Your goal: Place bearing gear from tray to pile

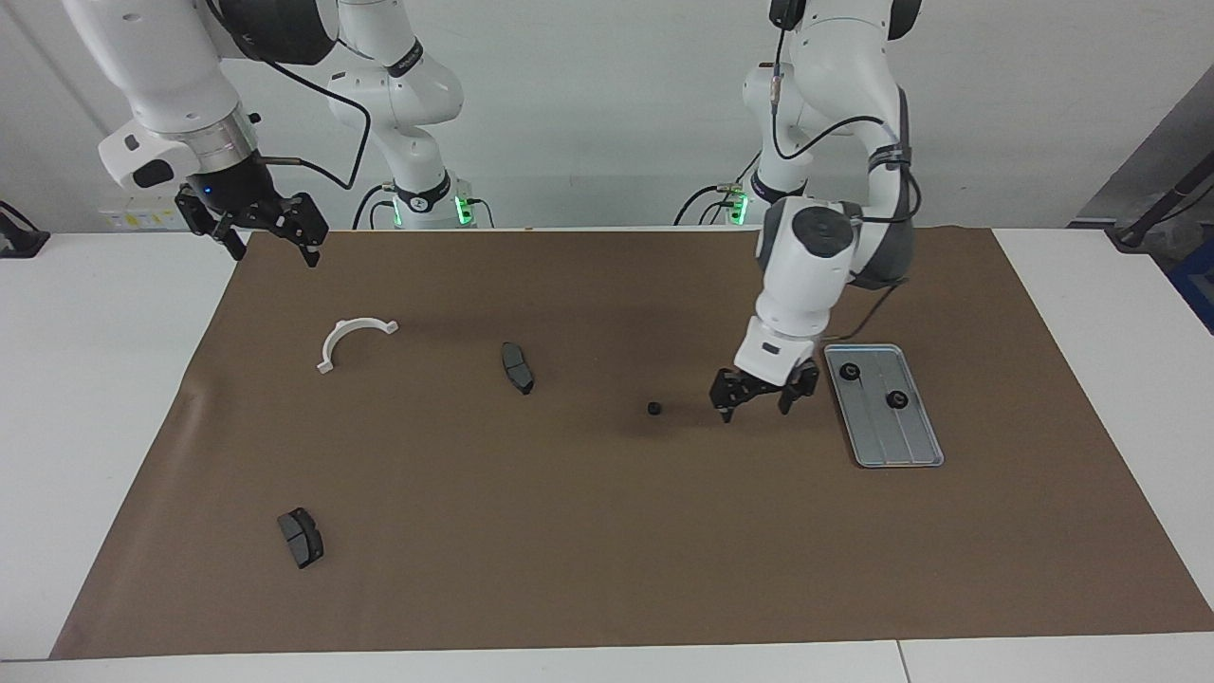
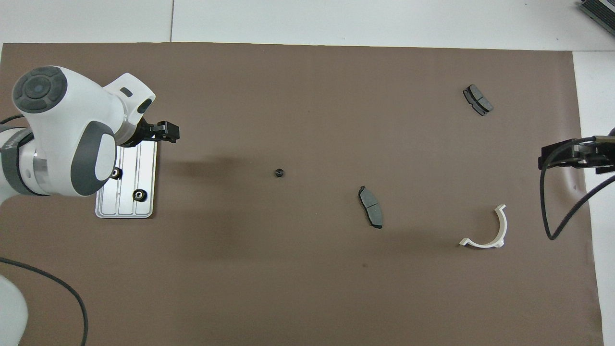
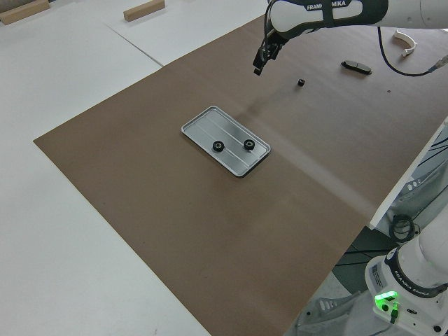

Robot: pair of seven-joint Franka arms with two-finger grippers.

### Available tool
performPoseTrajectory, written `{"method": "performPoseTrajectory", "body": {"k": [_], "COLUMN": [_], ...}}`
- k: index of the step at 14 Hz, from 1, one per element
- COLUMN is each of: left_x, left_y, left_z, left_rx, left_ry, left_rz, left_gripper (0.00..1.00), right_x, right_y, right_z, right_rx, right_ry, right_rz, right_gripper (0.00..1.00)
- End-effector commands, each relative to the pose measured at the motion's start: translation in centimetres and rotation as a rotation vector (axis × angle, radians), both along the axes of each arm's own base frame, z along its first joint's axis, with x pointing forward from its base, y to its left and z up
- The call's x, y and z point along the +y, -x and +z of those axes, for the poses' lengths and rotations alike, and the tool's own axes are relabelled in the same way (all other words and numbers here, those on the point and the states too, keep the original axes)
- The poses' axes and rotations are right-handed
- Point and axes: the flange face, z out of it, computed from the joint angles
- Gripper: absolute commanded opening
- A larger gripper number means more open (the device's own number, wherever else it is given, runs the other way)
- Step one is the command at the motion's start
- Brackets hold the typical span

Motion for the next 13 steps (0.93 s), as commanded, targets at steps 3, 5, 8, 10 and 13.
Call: {"method": "performPoseTrajectory", "body": {"k": [3, 5, 8, 10, 13], "left_x": [5.2, 5.8, 6.7, 6.8, 6.6], "left_y": [4.8, 6.6, 8.1, 8.6, 9.2], "left_z": [-3.0, -4.6, -6.2, -6.5, -6.9], "left_rx": [0.073, 0.07, 0.044, 0.05, 0.062], "left_ry": [0.007, 0.01, 0.015, 0.015, 0.015], "left_rz": [0.038, 0.106, 0.242, 0.281, 0.336], "left_gripper": [1.0, 1.0, 0.99, 0.91, 0.84], "right_x": [0.7, 4.2, 12.8, 19.9, 30.6], "right_y": [0.8, 0.5, 1.0, 0.6, -0.1], "right_z": [0.2, -1.1, -3.5, -6.5, -13.0], "right_rx": [0.015, -0.01, -0.044, -0.042, -0.072], "right_ry": [-0.032, -0.069, -0.073, -0.083, -0.111], "right_rz": [0.039, 0.08, 0.08, 0.047, 0.048], "right_gripper": [1.0, 1.0, 1.0, 1.0, 1.0]}}
